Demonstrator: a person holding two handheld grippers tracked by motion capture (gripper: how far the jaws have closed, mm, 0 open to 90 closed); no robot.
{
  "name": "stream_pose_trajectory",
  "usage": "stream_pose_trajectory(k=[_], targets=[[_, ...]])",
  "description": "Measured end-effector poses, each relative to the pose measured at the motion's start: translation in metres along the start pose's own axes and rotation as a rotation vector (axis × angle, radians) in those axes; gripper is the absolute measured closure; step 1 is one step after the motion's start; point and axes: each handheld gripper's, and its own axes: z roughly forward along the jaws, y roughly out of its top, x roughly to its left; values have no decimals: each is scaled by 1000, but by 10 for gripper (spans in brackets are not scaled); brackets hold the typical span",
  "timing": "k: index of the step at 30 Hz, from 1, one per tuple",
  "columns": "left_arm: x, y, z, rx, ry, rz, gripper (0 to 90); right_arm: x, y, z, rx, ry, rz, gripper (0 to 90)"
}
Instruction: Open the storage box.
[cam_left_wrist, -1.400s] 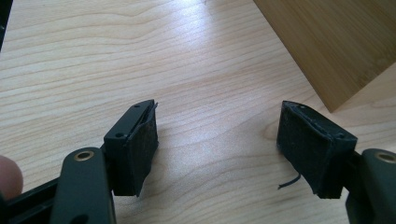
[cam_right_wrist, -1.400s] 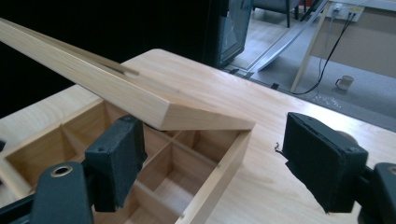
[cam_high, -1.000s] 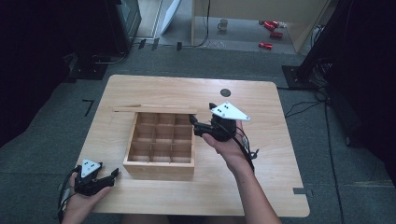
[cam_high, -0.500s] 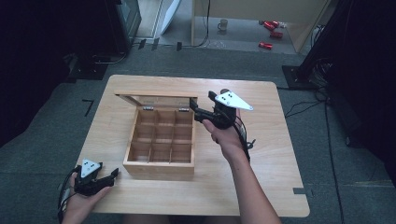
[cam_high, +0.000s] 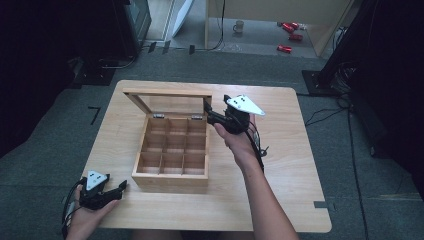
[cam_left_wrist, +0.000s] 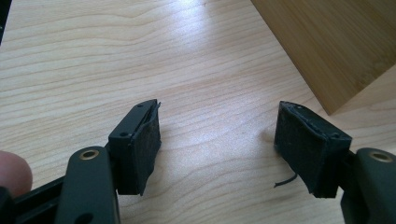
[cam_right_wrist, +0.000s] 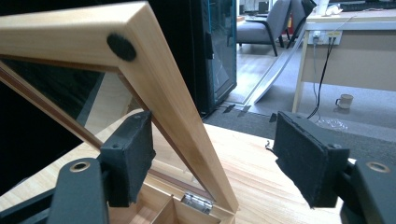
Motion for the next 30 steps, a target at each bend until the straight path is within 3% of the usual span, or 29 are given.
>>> stream_pose_trajectory(k=[11, 19, 21, 23, 25, 26, 28, 30], targets=[[0, 0, 0, -3, -5, -5, 322, -10, -5, 20, 22, 2, 14, 361], [1, 0, 0, -4, -9, -7, 324, -19, -6, 30, 11, 51, 50, 408], [0, 0, 0, -5, -9, -8, 326, -19, -7, 32, 14, 79, 53, 422], [1, 0, 0, -2, -8, -5, 326, -20, -8, 37, 25, 148, 72, 439], [1, 0, 0, -1, -8, -5, 327, -18, -8, 43, 59, 210, 49, 435], [1, 0, 0, -1, -8, -5, 327, -14, -8, 46, 70, 213, 24, 444], [1, 0, 0, -4, -10, -8, 327, -6, -8, 50, 76, 162, -23, 443], [1, 0, 0, -5, -12, -9, 327, -8, -7, 51, 69, 158, -15, 469]])
